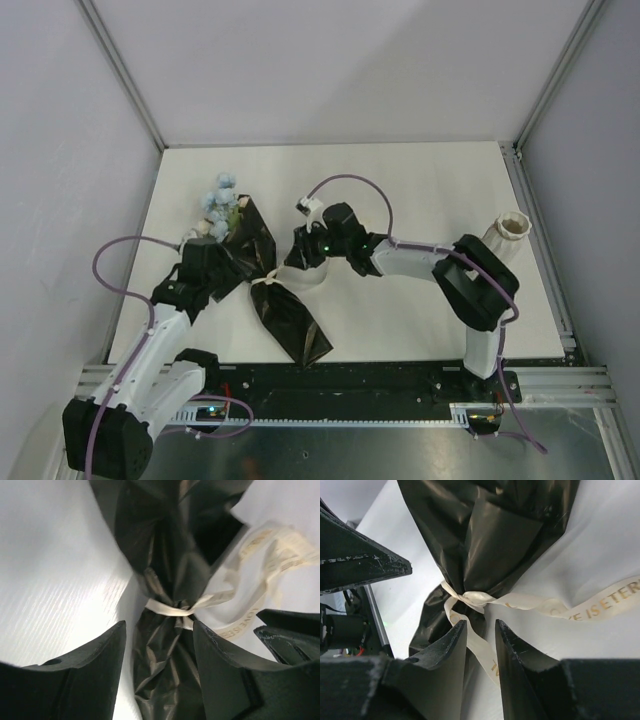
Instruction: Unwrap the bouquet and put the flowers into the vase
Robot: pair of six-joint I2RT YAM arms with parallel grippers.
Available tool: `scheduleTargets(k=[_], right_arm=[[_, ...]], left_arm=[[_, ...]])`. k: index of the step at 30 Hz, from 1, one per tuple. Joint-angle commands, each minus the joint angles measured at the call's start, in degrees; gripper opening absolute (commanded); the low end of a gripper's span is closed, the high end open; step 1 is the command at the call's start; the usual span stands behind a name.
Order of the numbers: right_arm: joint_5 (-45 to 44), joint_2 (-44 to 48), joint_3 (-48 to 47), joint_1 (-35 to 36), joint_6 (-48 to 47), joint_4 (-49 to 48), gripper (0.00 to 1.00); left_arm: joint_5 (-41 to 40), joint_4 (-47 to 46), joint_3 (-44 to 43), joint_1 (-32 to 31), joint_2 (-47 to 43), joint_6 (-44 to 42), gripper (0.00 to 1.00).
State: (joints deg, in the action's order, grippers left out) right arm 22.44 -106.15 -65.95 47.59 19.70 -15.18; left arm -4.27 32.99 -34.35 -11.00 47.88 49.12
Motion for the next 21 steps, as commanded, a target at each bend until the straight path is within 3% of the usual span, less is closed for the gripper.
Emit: scheduleTargets(k=[1,11,21], right_arm=[[5.2,-4.71,-1.89,1.6,1.3,-6.46,0.34],[2.42,-8.27,-2.43,6.26,-2.65,-3.28,0.34],[-10.01,-8.87,-2.43,10.05,-8.5,-0.07,0.38]], left_arm=[[2.5,-1.22,4.01,-0.08,-0.75,2.24,0.6],[3.7,-8.64,10.79,-0.09,2.57,5.45,0.49],[3.36,-12.32,12.25,-0.08,5.92,4.98,0.44]])
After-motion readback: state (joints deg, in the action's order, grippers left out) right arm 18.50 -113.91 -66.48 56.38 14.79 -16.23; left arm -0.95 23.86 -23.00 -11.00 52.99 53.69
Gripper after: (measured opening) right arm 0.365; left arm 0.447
